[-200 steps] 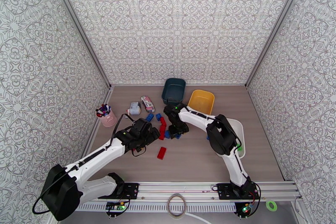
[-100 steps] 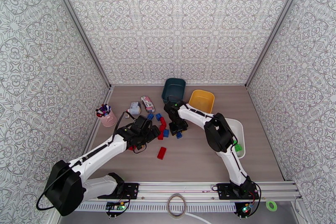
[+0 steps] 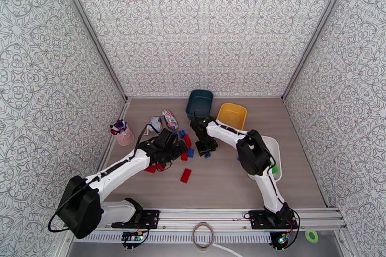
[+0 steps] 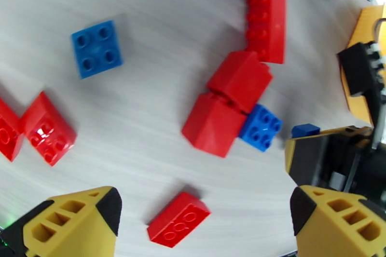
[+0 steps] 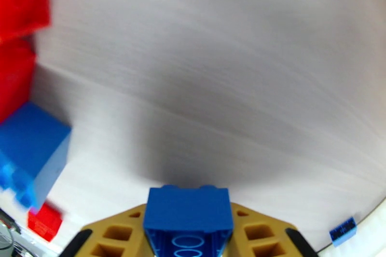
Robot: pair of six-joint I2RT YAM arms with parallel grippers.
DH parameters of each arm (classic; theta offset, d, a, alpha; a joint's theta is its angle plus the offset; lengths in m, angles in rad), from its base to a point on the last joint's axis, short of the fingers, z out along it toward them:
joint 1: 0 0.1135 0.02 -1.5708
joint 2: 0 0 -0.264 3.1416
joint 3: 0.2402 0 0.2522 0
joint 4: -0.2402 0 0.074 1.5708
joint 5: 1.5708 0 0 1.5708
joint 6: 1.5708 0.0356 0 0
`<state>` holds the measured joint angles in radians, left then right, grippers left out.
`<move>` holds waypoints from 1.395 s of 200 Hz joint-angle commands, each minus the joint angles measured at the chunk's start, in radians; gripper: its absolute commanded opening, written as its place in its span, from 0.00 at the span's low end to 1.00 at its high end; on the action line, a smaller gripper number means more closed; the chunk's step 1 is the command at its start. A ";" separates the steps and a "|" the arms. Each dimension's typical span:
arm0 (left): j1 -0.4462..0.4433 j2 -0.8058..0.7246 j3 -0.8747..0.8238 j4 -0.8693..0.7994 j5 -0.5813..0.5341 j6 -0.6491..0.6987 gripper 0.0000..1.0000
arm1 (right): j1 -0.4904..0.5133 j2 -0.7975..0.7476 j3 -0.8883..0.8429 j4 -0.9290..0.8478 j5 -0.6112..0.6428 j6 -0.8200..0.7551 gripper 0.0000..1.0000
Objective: Sort the legos into containers by color
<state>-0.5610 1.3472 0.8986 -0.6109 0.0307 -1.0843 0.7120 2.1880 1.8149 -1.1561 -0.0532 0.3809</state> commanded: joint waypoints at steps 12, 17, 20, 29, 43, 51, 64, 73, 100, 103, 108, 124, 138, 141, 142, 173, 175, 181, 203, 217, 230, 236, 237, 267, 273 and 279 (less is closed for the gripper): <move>0.007 0.102 0.128 0.071 0.074 0.073 0.98 | -0.095 -0.125 0.001 0.003 -0.042 0.042 0.35; 0.008 0.120 0.151 0.078 0.083 0.082 0.98 | -0.111 -0.137 0.001 0.002 -0.048 0.046 0.34; 0.010 0.132 0.165 0.082 0.091 0.087 0.98 | -0.120 -0.142 0.003 0.001 -0.054 0.049 0.34; 0.013 0.169 0.208 0.094 0.111 0.103 0.98 | -0.150 -0.160 0.007 0.001 -0.067 0.055 0.34; 0.015 0.233 0.292 0.098 0.141 0.135 0.98 | -0.201 -0.179 0.020 0.002 -0.088 0.066 0.34; 0.013 0.270 0.343 0.096 0.158 0.154 0.98 | -0.231 -0.185 0.030 0.004 -0.099 0.072 0.34; 0.011 0.330 0.427 0.090 0.179 0.180 0.98 | -0.279 -0.185 0.055 0.004 -0.115 0.081 0.34; 0.012 0.367 0.485 0.090 0.197 0.198 0.97 | -0.313 -0.176 0.079 0.001 -0.126 0.089 0.34; 0.004 0.474 0.639 0.076 0.264 0.233 0.97 | -0.394 -0.126 0.157 -0.013 -0.139 0.113 0.35; 0.003 0.483 0.653 0.073 0.270 0.238 0.96 | -0.401 -0.120 0.167 -0.017 -0.139 0.115 0.35; 0.002 0.499 0.674 0.067 0.277 0.242 0.96 | -0.410 -0.106 0.185 -0.023 -0.139 0.120 0.35; -0.005 0.523 0.715 0.054 0.284 0.251 0.96 | -0.440 -0.071 0.236 -0.039 -0.137 0.130 0.38; -0.004 0.524 0.722 0.039 0.271 0.251 0.96 | -0.456 -0.044 0.275 -0.056 -0.134 0.133 0.42; -0.005 0.522 0.721 0.034 0.267 0.253 0.96 | -0.460 -0.039 0.284 -0.060 -0.135 0.133 0.43; -0.004 0.522 0.720 0.033 0.265 0.253 0.96 | -0.461 -0.036 0.287 -0.062 -0.134 0.133 0.44; 0.001 0.471 0.673 -0.008 0.223 0.269 0.96 | -0.467 -0.007 0.353 -0.104 -0.107 0.106 0.56; 0.001 0.470 0.669 -0.009 0.223 0.270 0.96 | -0.467 -0.007 0.356 -0.105 -0.105 0.104 0.57; 0.002 0.456 0.654 -0.014 0.193 0.272 0.96 | -0.467 -0.007 0.358 -0.110 -0.101 0.101 0.58; 0.004 0.408 0.597 -0.031 0.156 0.277 0.96 | -0.467 -0.027 0.351 -0.114 -0.095 0.091 0.60; 0.004 0.378 0.555 -0.039 0.130 0.273 0.96 | -0.464 -0.052 0.325 -0.104 -0.103 0.089 0.60; 0.004 0.352 0.516 -0.044 0.108 0.268 0.95 | -0.457 -0.080 0.285 -0.092 -0.109 0.087 0.60; 0.003 0.342 0.502 -0.049 0.099 0.267 0.95 | -0.452 -0.094 0.265 -0.085 -0.111 0.088 0.60; 0.003 0.340 0.499 -0.050 0.097 0.267 0.95 | -0.451 -0.095 0.261 -0.084 -0.112 0.088 0.60; 0.007 0.299 0.447 -0.097 0.043 0.256 0.92 | -0.400 -0.165 0.138 -0.030 -0.136 0.105 0.60; 0.011 0.286 0.432 -0.102 0.033 0.249 0.91 | -0.384 -0.178 0.117 -0.019 -0.138 0.109 0.60; 0.017 0.273 0.415 -0.102 0.026 0.243 0.90 | -0.365 -0.189 0.094 -0.007 -0.142 0.110 0.60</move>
<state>-0.5598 1.6730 1.3670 -0.6567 0.1268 -0.8341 0.2825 2.0697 1.9850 -1.2121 -0.1696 0.4828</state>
